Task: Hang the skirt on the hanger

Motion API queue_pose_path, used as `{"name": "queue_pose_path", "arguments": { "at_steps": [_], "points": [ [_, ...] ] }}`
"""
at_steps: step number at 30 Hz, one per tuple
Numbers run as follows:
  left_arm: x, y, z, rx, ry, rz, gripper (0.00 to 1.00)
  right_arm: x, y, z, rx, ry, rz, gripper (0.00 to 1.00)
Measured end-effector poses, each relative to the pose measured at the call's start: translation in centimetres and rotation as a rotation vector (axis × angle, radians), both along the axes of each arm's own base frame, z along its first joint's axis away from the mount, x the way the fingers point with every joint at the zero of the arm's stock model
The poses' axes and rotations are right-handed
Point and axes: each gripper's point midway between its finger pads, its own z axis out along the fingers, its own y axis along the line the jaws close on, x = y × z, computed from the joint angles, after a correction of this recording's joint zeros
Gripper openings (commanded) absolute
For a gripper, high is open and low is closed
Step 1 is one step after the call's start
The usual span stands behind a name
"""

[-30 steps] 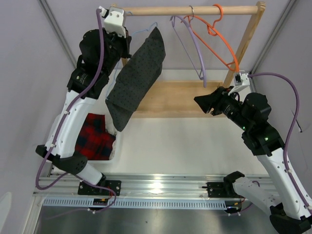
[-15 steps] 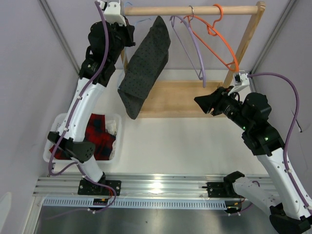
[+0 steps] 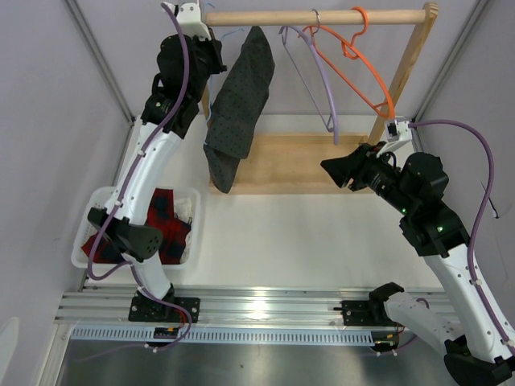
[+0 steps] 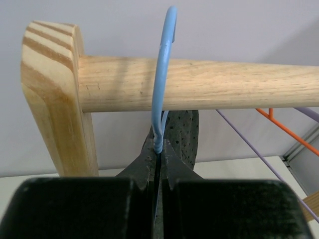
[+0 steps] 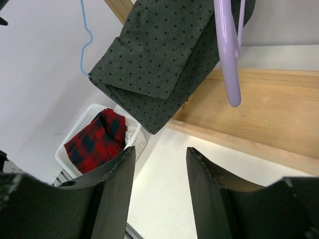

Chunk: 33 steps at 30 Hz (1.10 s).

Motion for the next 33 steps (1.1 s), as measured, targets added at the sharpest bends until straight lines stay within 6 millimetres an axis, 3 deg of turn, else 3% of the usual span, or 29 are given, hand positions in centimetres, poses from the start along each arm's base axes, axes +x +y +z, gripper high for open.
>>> {"name": "queue_pose_path", "arguments": {
  "at_steps": [7,12,14,18,21,33],
  "points": [
    [1.8,0.0,-2.2,0.016,0.041,0.045,0.0,-0.1,0.1,-0.2,0.0,0.002,0.008,0.51],
    [1.9,0.1,-2.3,0.016,0.043,0.051,0.02,0.0,0.2,-0.7,-0.005,0.013,0.008,0.51],
    [1.9,0.2,-2.4,0.016,0.045,0.054,0.1,0.1,0.2,-1.0,-0.007,0.018,0.008,0.51],
    [1.8,0.3,-2.4,0.017,0.039,0.056,0.36,0.2,0.1,-1.2,-0.009,0.022,0.006,0.51],
    [1.1,0.5,-2.1,0.011,0.032,0.053,0.46,0.2,0.1,-1.1,-0.007,0.018,0.005,0.51],
    [-4.4,2.1,2.9,-0.028,-0.064,0.005,0.61,0.4,0.1,-1.0,-0.002,0.011,0.001,0.51]
  ]
}}
